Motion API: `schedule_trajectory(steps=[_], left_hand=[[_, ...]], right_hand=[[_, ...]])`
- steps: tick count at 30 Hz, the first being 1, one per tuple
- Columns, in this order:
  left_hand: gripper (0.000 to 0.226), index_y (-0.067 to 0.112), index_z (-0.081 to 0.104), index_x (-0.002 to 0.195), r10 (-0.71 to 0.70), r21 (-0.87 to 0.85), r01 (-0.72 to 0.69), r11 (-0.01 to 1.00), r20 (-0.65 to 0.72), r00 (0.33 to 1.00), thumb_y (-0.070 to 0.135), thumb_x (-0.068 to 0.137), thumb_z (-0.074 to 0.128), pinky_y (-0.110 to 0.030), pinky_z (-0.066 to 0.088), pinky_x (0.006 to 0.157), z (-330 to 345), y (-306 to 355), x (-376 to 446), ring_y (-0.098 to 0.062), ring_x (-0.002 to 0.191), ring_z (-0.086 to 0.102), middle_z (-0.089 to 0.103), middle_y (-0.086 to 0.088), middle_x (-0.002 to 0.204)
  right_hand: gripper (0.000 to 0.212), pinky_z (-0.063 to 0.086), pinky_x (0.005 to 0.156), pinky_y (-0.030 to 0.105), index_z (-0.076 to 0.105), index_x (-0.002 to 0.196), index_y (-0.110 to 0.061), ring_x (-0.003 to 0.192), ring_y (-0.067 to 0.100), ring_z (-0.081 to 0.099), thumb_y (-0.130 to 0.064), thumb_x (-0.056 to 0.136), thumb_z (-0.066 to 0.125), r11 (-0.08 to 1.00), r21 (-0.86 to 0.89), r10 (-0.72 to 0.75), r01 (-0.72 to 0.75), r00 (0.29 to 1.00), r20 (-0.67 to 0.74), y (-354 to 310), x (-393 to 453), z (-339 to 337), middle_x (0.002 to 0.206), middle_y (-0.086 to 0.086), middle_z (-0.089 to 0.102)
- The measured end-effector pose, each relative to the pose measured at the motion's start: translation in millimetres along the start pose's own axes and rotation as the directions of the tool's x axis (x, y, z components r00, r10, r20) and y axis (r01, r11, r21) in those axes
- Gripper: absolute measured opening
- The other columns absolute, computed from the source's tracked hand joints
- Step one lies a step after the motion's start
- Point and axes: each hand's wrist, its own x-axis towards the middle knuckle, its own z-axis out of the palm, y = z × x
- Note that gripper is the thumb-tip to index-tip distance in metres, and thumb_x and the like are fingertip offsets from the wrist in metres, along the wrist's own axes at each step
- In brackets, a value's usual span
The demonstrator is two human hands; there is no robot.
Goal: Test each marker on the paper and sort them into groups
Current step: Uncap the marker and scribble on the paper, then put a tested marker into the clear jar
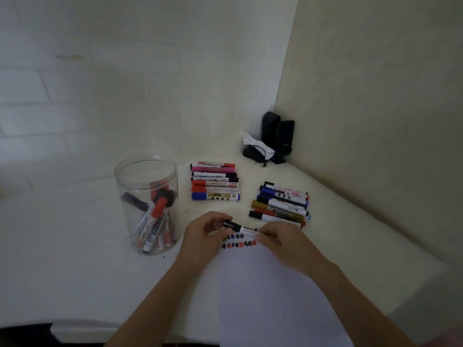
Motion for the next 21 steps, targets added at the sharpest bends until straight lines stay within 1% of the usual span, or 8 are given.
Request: schedule_trajectory(steps=[3,5,8,12,14,16,18,21], left_hand=[[0.035,0.029,0.063,0.112,-0.011,0.141,0.019,0.990,-0.057,0.998,0.018,0.081,0.074,-0.017,0.043,0.093,2.3,-1.1,-0.4,0.002,0.105,0.054,0.061,0.016,0.111],[0.034,0.025,0.061,0.114,0.030,0.222,-0.017,0.975,-0.054,0.998,0.016,0.083,0.071,-0.018,0.042,0.095,3.6,1.2,-1.6,0.000,0.105,0.052,0.058,0.014,0.111],[0.031,0.022,0.060,0.115,0.055,0.300,-0.044,0.953,-0.027,0.998,0.016,0.085,0.069,-0.019,0.043,0.094,4.6,4.2,-2.2,-0.002,0.103,0.052,0.057,0.012,0.109],[0.025,0.024,0.060,0.112,0.043,0.303,-0.015,0.953,-0.085,0.995,0.016,0.088,0.065,-0.018,0.046,0.092,6.4,-0.3,1.7,0.001,0.098,0.054,0.058,0.014,0.106],[0.023,0.026,0.060,0.110,0.016,0.289,0.018,0.957,-0.113,0.993,0.014,0.090,0.061,-0.014,0.047,0.084,7.8,-1.4,7.0,0.004,0.095,0.054,0.058,0.013,0.107],[0.023,0.025,0.061,0.111,-0.022,0.291,0.063,0.955,-0.142,0.990,0.013,0.092,0.058,-0.009,0.043,0.074,7.8,0.5,16.8,0.002,0.092,0.054,0.057,0.011,0.109],[0.027,0.025,0.060,0.114,-0.004,0.351,0.066,0.934,-0.175,0.985,0.010,0.092,0.057,-0.014,0.042,0.083,5.8,2.0,31.2,-0.003,0.100,0.053,0.056,0.008,0.115],[0.037,0.016,0.057,0.125,0.132,0.564,-0.015,0.826,-0.166,0.977,0.004,0.090,0.057,-0.028,0.039,0.104,2.6,-1.2,61.9,-0.016,0.118,0.048,0.055,0.000,0.128]], right_hand=[[0.025,0.044,0.081,0.025,0.070,0.113,-0.020,0.095,0.013,0.058,-0.033,0.095,0.058,0.997,-0.048,0.043,-0.057,0.967,-0.250,15.8,12.4,-4.6,0.105,-0.002,0.064],[0.026,0.041,0.082,0.030,0.070,0.114,-0.022,0.102,0.019,0.057,-0.035,0.094,0.058,0.977,-0.136,0.109,-0.167,0.928,-0.357,31.3,20.2,-12.1,0.108,0.001,0.062],[0.026,0.036,0.090,0.038,0.068,0.117,-0.025,0.110,0.021,0.053,-0.035,0.094,0.059,0.941,-0.195,0.184,-0.277,0.901,-0.394,44.9,31.3,-16.2,0.116,0.001,0.061],[0.026,0.031,0.090,0.037,0.068,0.117,-0.028,0.111,0.021,0.049,-0.034,0.093,0.061,0.934,-0.226,0.171,-0.276,0.903,-0.393,51.3,43.2,-8.3,0.114,-0.001,0.061],[0.027,0.027,0.089,0.035,0.067,0.118,-0.028,0.113,0.021,0.047,-0.027,0.091,0.064,0.954,-0.185,0.133,-0.234,0.888,-0.440,52.1,46.7,-4.2,0.116,-0.001,0.058],[0.031,0.035,0.094,0.037,0.068,0.116,-0.024,0.110,0.022,0.051,-0.015,0.086,0.069,0.985,-0.139,0.020,-0.103,0.865,-0.501,48.6,49.0,0.0,0.113,0.000,0.059],[0.032,0.048,0.092,0.037,0.069,0.113,-0.019,0.101,0.018,0.057,-0.006,0.084,0.070,0.994,-0.088,-0.097,0.060,0.853,-0.513,37.4,48.5,5.4,0.108,0.000,0.060],[0.023,0.048,0.077,0.014,0.072,0.106,-0.017,0.081,0.004,0.058,-0.006,0.086,0.068,0.983,0.093,-0.098,0.157,0.883,-0.460,14.3,38.5,14.7,0.095,-0.006,0.063]])
